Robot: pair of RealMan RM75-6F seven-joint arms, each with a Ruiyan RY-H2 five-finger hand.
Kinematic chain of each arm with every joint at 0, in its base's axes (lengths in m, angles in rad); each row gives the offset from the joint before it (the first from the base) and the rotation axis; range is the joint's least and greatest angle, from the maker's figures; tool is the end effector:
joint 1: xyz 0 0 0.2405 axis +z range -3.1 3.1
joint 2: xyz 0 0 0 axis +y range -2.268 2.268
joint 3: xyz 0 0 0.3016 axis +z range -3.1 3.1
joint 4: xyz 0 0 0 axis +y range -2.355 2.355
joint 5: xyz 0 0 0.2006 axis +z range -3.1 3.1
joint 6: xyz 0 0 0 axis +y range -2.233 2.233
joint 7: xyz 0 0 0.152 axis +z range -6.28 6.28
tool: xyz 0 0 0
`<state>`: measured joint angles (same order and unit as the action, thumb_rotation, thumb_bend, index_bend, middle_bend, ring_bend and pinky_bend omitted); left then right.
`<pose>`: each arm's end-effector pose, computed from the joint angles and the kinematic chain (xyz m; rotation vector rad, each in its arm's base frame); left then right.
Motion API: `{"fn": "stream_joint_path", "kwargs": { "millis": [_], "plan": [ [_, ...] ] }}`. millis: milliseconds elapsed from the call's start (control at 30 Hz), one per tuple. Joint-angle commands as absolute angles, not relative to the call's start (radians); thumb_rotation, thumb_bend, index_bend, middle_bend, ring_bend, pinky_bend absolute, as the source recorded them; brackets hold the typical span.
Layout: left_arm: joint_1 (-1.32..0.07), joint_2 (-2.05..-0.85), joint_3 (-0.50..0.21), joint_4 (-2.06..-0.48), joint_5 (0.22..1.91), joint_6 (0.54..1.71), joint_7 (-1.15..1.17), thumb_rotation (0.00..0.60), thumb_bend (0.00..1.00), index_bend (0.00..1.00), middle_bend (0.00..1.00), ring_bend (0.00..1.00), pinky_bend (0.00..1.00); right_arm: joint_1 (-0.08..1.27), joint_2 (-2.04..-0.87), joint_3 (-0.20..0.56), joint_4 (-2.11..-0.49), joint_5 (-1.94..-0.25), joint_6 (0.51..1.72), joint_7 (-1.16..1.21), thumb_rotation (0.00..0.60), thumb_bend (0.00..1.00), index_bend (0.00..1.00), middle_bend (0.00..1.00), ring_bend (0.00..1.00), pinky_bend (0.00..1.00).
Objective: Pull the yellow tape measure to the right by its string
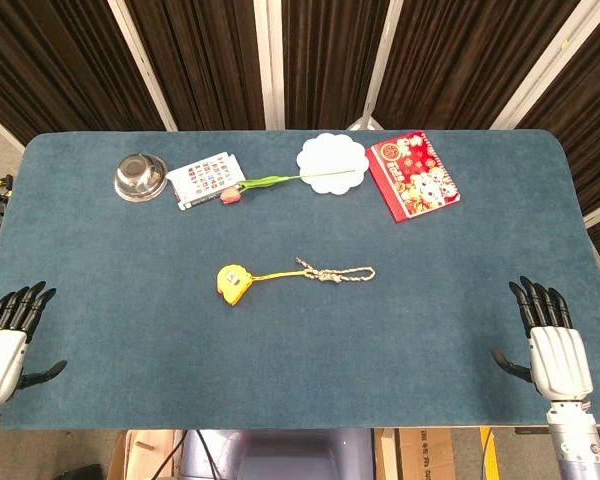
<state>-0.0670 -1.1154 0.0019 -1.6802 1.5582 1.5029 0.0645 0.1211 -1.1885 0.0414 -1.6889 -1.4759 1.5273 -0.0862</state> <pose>-0.3334 0.1740 0.1751 -1.4465 -0.9154 -0.9030 -0.3236 -0.2002 0.1627 1.3550 -0.9187 0.9841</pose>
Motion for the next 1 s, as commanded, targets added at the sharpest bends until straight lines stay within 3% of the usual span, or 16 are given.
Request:
{"fn": "stream_joint_path", "kwargs": {
  "millis": [33, 400, 667, 800, 1000],
  "plan": [
    [-0.065, -1.113, 0.003, -1.681, 1.563, 1.507, 0.063, 0.600, 0.00, 0.00, 0.00, 0.00, 0.00, 0.126, -1.192, 0.047, -1.695, -1.485, 1.524, -0.089, 0.600, 0.21, 0.00, 0.00, 0.00, 0.00],
    [-0.065, -1.115, 0.002, -1.688, 1.562, 1.508, 0.074, 0.600, 0.00, 0.00, 0.00, 0.00, 0.00, 0.218, -1.183, 0.096, -1.780, -1.485, 1.405, -0.078, 0.600, 0.21, 0.00, 0.00, 0.00, 0.00],
    [-0.067, -1.111, -0.001, -1.692, 1.555, 1.503, 0.056, 0.600, 0.00, 0.00, 0.00, 0.00, 0.00, 0.363, -1.238, 0.195, -1.842, -1.351, 1.223, -0.157, 0.600, 0.21, 0.19, 0.01, 0.00, 0.00],
    [-0.068, -1.108, -0.001, -1.692, 1.554, 1.499, 0.047, 0.600, 0.00, 0.00, 0.00, 0.00, 0.00, 0.434, -1.297, 0.233, -1.818, -1.290, 1.160, -0.225, 0.600, 0.24, 0.32, 0.07, 0.00, 0.00],
    [-0.072, -1.105, -0.001, -1.692, 1.546, 1.487, 0.031, 0.600, 0.00, 0.00, 0.00, 0.00, 0.00, 0.525, -1.417, 0.268, -1.715, -1.179, 1.090, -0.310, 0.600, 0.25, 0.38, 0.09, 0.00, 0.00]
  ]
}}
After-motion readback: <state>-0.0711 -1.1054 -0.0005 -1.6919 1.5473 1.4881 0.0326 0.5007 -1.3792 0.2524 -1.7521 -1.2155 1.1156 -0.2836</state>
